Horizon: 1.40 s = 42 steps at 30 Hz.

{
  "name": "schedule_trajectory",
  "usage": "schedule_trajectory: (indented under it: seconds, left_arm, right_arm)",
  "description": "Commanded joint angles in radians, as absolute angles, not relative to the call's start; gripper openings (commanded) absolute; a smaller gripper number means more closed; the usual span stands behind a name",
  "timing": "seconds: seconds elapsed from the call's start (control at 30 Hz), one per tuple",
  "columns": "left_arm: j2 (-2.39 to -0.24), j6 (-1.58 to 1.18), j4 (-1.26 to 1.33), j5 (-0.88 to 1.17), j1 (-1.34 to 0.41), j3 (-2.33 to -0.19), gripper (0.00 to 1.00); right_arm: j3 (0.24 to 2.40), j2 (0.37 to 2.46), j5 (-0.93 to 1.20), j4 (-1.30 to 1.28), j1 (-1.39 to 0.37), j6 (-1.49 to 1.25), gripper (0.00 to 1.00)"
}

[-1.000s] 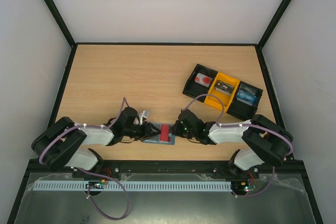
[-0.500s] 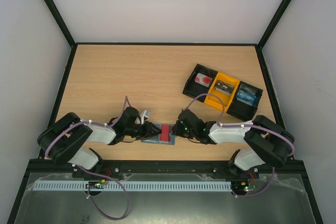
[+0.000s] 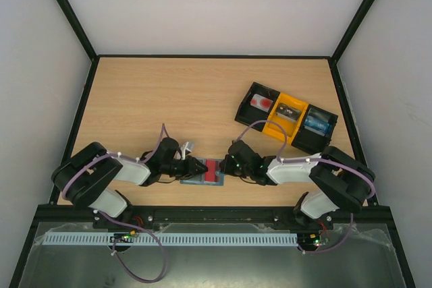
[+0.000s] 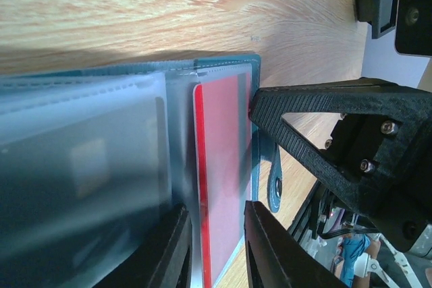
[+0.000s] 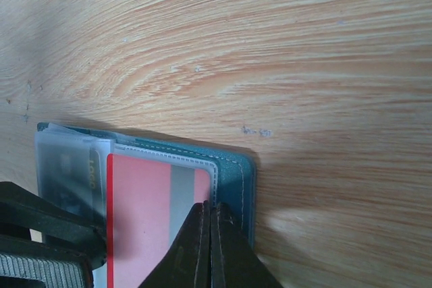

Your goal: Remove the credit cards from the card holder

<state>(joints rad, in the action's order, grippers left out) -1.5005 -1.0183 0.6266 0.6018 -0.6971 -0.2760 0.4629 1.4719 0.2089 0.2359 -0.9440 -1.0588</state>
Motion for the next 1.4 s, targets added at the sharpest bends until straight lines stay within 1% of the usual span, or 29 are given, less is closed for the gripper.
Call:
schedule_trajectory:
  seconds: [0.0, 0.2, 0.53, 0.7, 0.9, 1.13, 1.37]
  left_arm:
    - [-1.531, -1.03, 0.679, 0.614, -0.701, -0.287, 0.24]
    - [-1.576, -1.063, 0.745, 0.641, -0.703, -0.284, 0.17]
    - [-1.567, -1.066, 0.74, 0.626, -0.703, -0.28, 0.07]
    - [-1.564, -1.07, 0.742, 0.624, -0.703, -0.279, 0.06]
    - [-1.543, -1.066, 0.736, 0.62, -0.703, -0.278, 0.07]
    - [-1.528, -1.068, 0.742, 0.617, -0.701, -0.263, 0.05]
    - [-1.516, -1.072, 0.758, 0.613, -0.701, -0.244, 0.08]
  right_arm:
    - [0.439, 1.514, 0.207, 0.216, -0.951, -1.057, 0.02]
    - [0.432, 1.527, 0.21, 0.227, -0.95, -1.058, 0.02]
    - [0.43, 1.535, 0.206, 0.227, -0.951, -1.055, 0.02]
    - [0.429, 1.535, 0.202, 0.222, -0.951, -1.052, 0.02]
    - [0.425, 1.531, 0.197, 0.22, -0.95, -1.052, 0.02]
    - [0.419, 1.531, 0.193, 0.221, -0.951, -1.052, 0.02]
    - [0.414, 1.53, 0.191, 0.222, -0.951, -1.054, 0.02]
